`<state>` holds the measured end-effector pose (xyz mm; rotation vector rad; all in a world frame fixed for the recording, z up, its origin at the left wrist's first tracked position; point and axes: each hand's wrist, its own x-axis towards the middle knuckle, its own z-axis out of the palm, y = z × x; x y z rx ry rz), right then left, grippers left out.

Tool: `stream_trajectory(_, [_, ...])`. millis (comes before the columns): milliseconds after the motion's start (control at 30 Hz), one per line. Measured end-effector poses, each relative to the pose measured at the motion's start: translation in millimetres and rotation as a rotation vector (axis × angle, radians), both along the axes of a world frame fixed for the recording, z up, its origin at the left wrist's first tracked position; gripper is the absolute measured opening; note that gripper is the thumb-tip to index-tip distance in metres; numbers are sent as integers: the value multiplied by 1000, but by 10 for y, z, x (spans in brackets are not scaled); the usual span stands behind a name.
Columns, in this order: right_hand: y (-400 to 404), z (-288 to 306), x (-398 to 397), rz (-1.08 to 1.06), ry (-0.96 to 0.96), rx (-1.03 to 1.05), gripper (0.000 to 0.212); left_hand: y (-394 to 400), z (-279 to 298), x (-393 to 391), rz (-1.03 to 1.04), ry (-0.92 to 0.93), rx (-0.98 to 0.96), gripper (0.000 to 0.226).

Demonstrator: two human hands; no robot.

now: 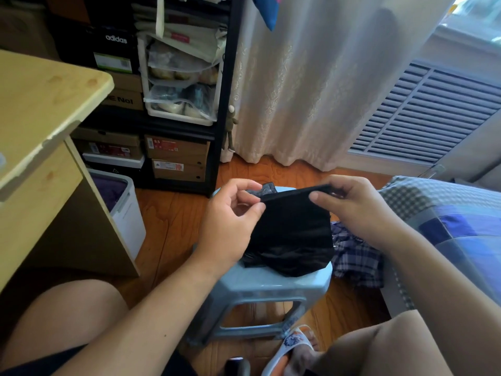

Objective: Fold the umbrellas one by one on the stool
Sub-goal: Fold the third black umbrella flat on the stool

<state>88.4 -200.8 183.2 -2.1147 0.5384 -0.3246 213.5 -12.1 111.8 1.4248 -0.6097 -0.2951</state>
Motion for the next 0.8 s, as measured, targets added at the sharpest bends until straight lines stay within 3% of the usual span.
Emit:
stream_trajectory(333, [8, -6, 36, -20, -20, 24, 5, 41, 68, -88, -75, 37, 62, 33])
stream_trajectory(467, [8, -5, 50, -18, -36, 37, 7, 66, 117, -90, 13, -59, 12, 34])
stream_trajectory(600, [-4, -1, 49, -16, -51, 68, 6, 45, 76, -65, 87, 45, -60, 35])
stream_trajectory(800, [-40, -34, 30, -8, -36, 92, 6, 33, 43, 50, 94, 50, -37, 27])
